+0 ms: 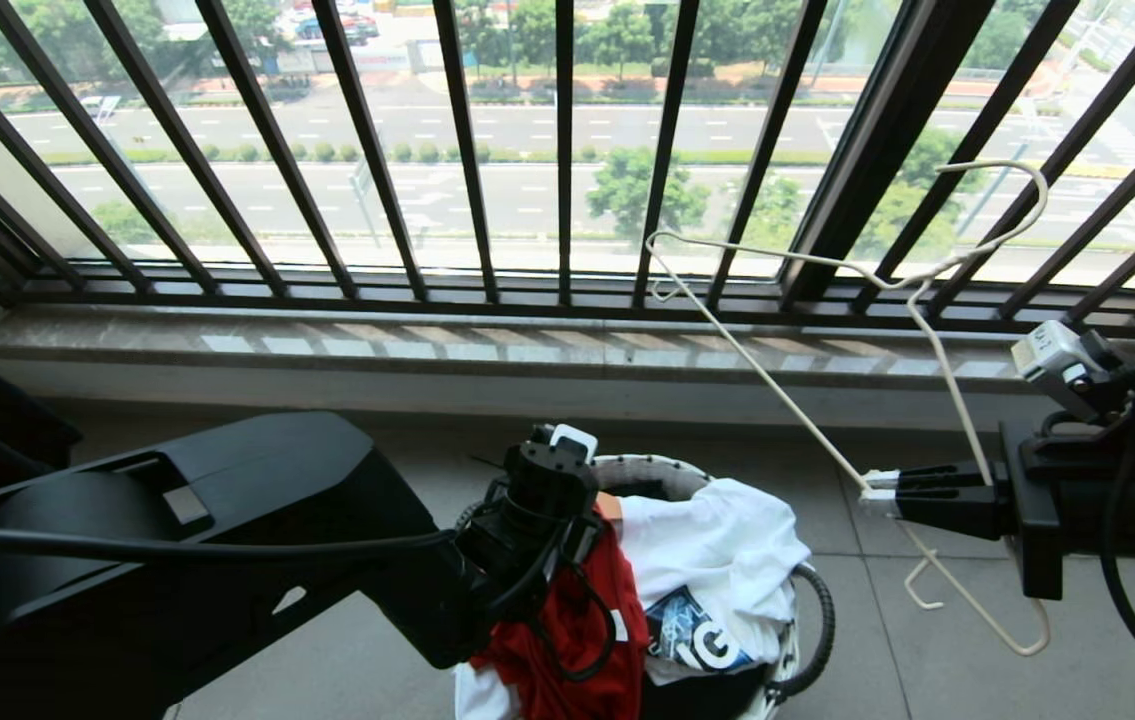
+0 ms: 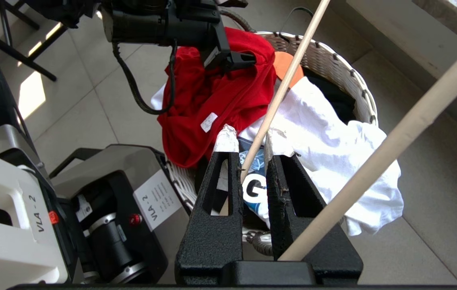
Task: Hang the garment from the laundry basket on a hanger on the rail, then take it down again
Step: Pick up clothes from the basket
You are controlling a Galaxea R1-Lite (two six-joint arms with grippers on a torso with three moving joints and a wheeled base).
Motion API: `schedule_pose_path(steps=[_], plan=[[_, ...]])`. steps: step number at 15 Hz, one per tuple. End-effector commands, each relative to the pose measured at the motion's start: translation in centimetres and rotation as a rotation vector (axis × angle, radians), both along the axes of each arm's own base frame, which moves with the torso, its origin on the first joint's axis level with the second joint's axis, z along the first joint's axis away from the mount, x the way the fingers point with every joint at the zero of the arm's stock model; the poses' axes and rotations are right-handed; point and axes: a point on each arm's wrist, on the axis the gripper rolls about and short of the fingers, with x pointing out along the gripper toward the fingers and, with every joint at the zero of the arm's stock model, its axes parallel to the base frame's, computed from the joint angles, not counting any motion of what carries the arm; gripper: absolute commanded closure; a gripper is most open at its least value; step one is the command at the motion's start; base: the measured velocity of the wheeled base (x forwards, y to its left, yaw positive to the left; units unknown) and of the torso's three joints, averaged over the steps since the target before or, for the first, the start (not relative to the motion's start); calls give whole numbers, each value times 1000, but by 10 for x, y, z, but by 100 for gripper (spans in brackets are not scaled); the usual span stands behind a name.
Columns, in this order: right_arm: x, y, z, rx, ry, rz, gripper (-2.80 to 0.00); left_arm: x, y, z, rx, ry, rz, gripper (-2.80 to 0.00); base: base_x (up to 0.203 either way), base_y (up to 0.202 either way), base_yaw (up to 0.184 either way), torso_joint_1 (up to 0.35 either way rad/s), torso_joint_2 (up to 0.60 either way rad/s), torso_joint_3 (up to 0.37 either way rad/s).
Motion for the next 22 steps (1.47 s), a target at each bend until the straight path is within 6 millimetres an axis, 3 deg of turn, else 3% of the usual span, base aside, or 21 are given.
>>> schedule_pose_path(steps=[1, 2, 3, 11, 14, 16, 22], plan=[[1, 0, -1, 1, 2, 6, 0, 1, 0, -3, 3, 1, 2, -280, 0, 0, 0, 0, 0, 0], [1, 0, -1, 1, 3, 6, 0, 1, 0, -1, -1, -3, 2, -280, 0, 0, 0, 0, 0, 0], [1, 0, -1, 1, 3, 6, 0, 0, 0, 1, -3, -6, 2, 0, 0, 0, 0, 0, 0, 0], [2, 0, 0, 0, -1, 5, 0, 1, 1, 6, -16, -18, 6, 0, 0, 0, 0, 0, 0, 0], [2, 0, 0, 0, -1, 6, 0, 3, -1, 15, -94, -104, 5, 0, 0, 0, 0, 0, 0, 0], [1, 0, 0, 0, -2, 6, 0, -1, 3, 24, -114, -128, 5, 0, 0, 0, 0, 0, 0, 0], [1, 1, 1, 4, -3, 10, 0, -28, 33, 76, -145, -146, 20, 0, 0, 0, 0, 0, 0, 0]])
